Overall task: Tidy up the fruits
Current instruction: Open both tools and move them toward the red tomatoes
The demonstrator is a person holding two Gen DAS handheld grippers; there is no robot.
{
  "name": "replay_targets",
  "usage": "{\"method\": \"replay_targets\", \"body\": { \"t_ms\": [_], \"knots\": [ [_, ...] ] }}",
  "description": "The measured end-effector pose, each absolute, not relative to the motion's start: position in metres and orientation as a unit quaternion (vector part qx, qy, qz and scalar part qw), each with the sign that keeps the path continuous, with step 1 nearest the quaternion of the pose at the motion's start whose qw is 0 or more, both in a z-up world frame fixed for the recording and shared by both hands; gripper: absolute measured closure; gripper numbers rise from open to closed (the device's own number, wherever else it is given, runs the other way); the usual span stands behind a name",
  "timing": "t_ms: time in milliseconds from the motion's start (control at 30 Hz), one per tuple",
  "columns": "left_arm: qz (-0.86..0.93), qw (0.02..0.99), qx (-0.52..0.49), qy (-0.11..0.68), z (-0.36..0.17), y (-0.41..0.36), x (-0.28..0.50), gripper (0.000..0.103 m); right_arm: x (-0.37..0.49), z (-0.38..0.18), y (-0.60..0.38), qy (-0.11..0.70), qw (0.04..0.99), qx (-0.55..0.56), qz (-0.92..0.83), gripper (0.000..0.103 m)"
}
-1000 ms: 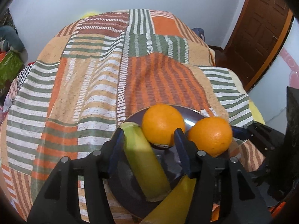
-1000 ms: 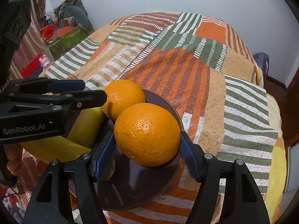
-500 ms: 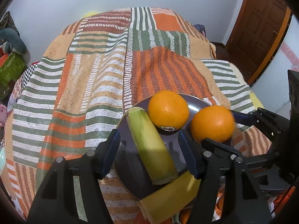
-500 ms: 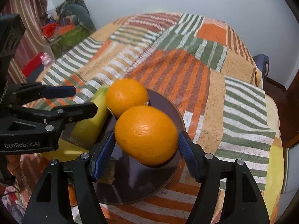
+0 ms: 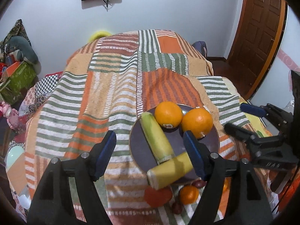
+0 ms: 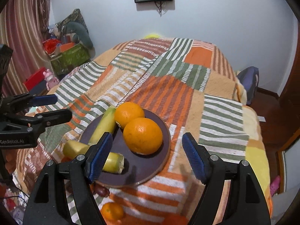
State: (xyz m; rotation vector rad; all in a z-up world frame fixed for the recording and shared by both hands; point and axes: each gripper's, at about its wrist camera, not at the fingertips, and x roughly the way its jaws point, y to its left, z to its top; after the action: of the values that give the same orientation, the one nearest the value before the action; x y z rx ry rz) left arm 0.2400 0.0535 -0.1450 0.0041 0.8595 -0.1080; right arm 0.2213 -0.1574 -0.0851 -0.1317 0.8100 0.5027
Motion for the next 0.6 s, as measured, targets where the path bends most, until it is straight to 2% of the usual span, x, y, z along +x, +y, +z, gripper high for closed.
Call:
{"method": "replay_targets", "body": {
  "t_ms": [167,600],
  "knots": [
    [-0.046,0.906,0.000,0.421,-0.147,0.062,0.217,0.026,0.202,-0.078,-0.173,0.381,0.895,-0.059,0.225,0.025],
    [-0.051,0.876,-0.013,0.479,-0.192,0.068,0.180,0.025,0.166,-0.102,-0.211,0.416,0.892,-0.051,0.170,0.024]
  ]
}}
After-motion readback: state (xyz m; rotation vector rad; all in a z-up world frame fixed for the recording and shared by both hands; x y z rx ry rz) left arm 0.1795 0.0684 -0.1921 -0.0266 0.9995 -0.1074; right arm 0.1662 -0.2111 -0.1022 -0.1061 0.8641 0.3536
